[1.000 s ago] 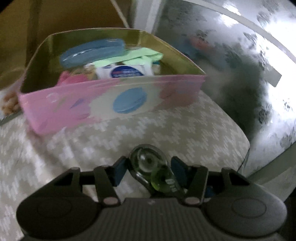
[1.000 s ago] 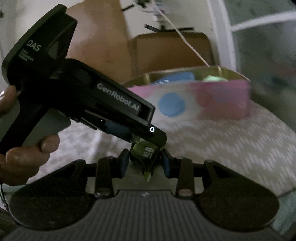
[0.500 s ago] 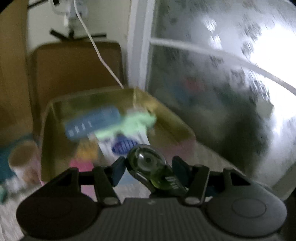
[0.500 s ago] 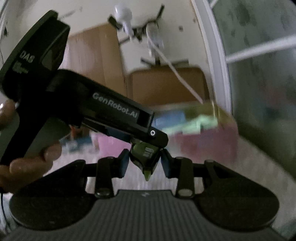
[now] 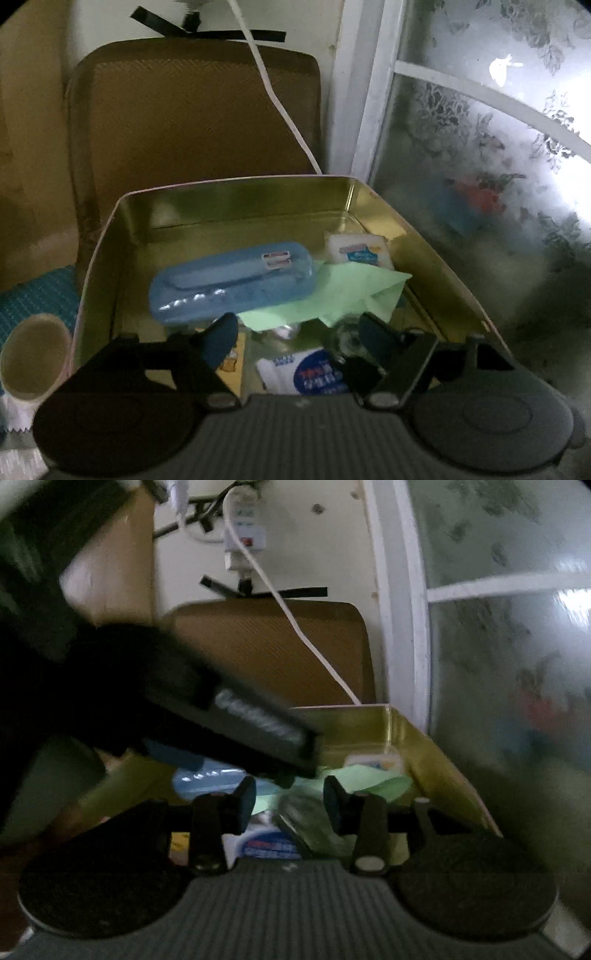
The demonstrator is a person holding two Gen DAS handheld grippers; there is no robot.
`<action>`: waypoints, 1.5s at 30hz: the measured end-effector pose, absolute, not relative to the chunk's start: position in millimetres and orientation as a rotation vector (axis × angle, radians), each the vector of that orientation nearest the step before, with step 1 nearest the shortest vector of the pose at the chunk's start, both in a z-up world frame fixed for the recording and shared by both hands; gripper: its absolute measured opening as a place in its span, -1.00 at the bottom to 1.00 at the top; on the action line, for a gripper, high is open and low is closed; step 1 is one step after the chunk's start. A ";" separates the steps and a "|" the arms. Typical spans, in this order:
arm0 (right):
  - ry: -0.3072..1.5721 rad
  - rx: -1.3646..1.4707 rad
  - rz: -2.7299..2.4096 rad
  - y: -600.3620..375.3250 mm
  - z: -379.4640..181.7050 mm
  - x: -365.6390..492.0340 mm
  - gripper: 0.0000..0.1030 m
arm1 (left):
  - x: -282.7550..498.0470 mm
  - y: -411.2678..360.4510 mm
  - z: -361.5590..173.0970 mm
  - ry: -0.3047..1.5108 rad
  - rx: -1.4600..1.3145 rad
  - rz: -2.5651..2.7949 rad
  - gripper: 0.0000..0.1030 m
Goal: Organize soft objects
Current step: 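Lower the correction tape into the pink tin and open the right tool, then withdraw the right tool from the tin toward the teal card box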
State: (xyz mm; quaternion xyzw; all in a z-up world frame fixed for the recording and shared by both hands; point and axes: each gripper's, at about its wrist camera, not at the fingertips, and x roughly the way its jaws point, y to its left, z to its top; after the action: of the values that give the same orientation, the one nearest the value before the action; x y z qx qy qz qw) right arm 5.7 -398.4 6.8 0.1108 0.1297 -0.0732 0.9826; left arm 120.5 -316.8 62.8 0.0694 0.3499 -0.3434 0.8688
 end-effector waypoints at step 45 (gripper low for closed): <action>0.227 0.347 -0.203 -290.7 37.4 -67.9 0.24 | 27.0 -97.2 58.3 0.553 0.162 -0.488 0.82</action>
State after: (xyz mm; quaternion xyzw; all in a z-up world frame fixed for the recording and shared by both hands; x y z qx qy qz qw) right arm -67.9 -290.7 37.4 0.1720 0.1127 -0.1005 0.9735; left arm 27.0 -97.2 58.3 0.0793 0.2699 -0.2384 0.9295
